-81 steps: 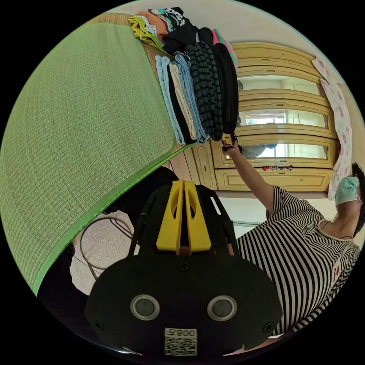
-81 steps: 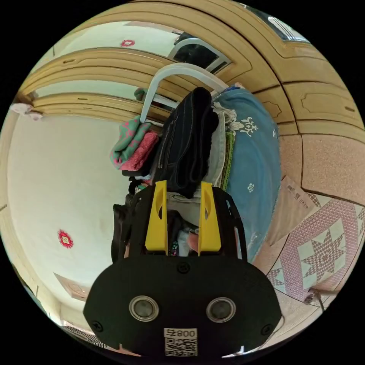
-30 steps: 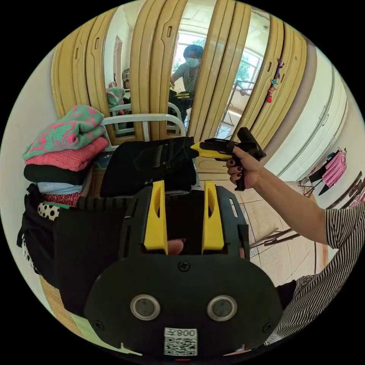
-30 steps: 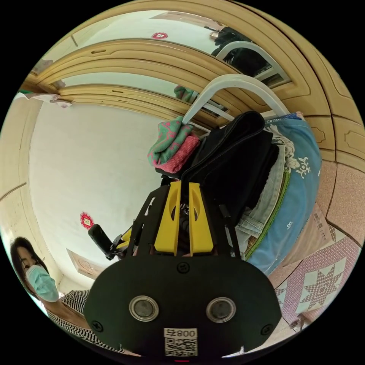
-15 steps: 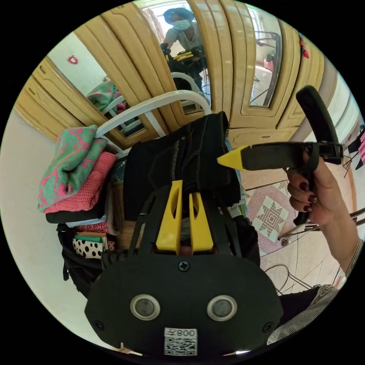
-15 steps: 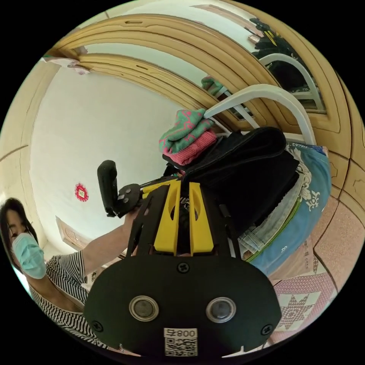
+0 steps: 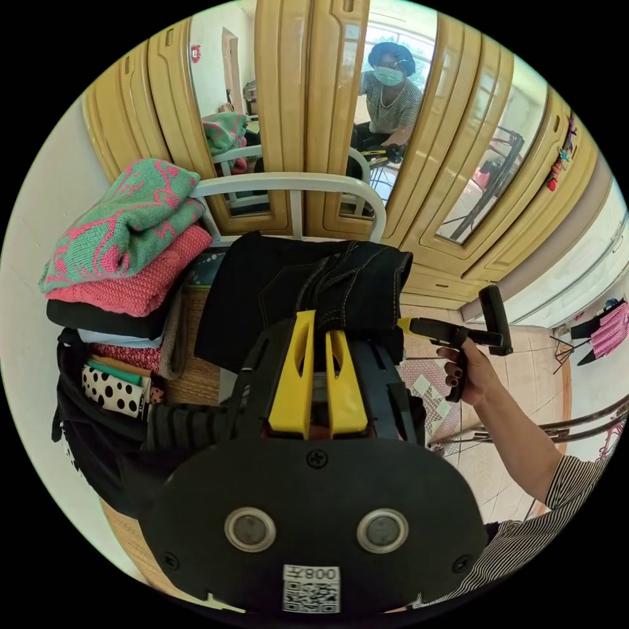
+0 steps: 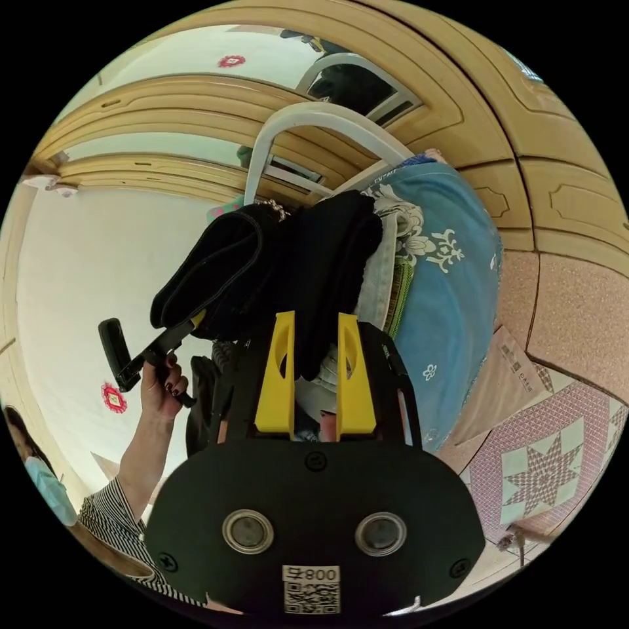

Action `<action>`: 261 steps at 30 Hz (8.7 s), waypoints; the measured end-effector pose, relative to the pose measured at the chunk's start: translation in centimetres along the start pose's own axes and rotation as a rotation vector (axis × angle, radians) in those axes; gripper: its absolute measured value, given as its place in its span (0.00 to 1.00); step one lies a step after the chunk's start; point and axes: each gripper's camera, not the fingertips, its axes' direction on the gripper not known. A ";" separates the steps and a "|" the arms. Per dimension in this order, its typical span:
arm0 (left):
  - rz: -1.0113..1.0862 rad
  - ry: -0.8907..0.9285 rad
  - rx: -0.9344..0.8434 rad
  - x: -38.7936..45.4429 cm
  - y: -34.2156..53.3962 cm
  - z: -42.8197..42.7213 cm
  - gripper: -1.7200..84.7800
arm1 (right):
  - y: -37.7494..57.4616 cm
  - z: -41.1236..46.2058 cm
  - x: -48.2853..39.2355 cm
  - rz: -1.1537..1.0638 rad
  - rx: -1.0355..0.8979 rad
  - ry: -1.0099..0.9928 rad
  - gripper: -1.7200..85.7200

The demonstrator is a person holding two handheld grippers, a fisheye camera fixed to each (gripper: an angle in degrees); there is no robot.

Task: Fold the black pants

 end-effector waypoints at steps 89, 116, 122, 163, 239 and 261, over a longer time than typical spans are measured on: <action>-0.383 0.191 0.659 -11.3 12.7 -86.1 0.03 | 10.2 -8.5 -21.3 -0.314 0.122 -0.287 0.04; -1.167 -0.250 0.975 -8.0 92.0 -130.5 0.04 | 51.9 32.4 -58.4 -0.627 -0.658 -0.655 0.05; -1.301 -0.390 1.063 -7.2 109.1 -137.8 0.05 | 62.2 42.2 -64.2 -0.658 -0.739 -0.692 0.05; -1.838 0.217 0.702 -5.3 157.0 -116.4 0.11 | 125.7 75.6 -60.8 -1.836 -1.273 0.220 0.10; -1.794 0.247 0.650 -2.4 148.1 -107.1 0.06 | 84.8 69.2 -51.6 -1.047 -0.979 0.600 0.07; -2.020 -0.018 0.771 0.4 158.7 -115.3 0.10 | 96.8 69.1 -59.2 -1.361 -1.032 0.505 0.10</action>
